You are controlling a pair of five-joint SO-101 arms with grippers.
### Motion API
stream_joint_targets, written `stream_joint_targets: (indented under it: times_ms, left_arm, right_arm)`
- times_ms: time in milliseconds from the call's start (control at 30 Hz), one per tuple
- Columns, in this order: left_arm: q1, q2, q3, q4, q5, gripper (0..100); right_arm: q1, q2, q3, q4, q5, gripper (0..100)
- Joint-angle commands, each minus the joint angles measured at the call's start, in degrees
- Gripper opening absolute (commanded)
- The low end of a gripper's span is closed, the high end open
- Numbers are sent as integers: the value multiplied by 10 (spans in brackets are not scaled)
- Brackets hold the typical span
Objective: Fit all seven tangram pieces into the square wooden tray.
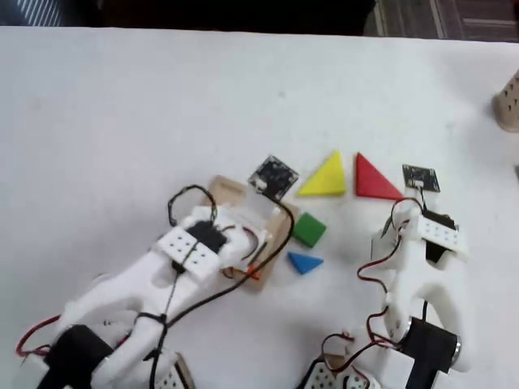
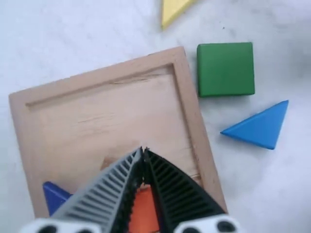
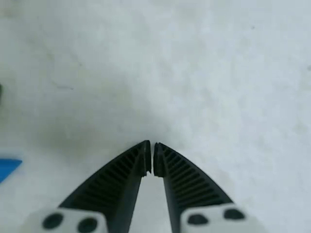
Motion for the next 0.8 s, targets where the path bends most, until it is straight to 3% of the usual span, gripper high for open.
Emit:
stream_joint_targets:
  times_ms: [0,400,767]
  left_arm:
    - [20,36,-40,-11,6,22]
    - [18,40,-51,66,1,22]
    - [14,-24,-51,77,4,22]
  right_arm:
    - [-7,-22,-4,0,8,21]
    - [-7,-22,-4,0,8,21]
    - [-7,-22,-4,0,8,21]
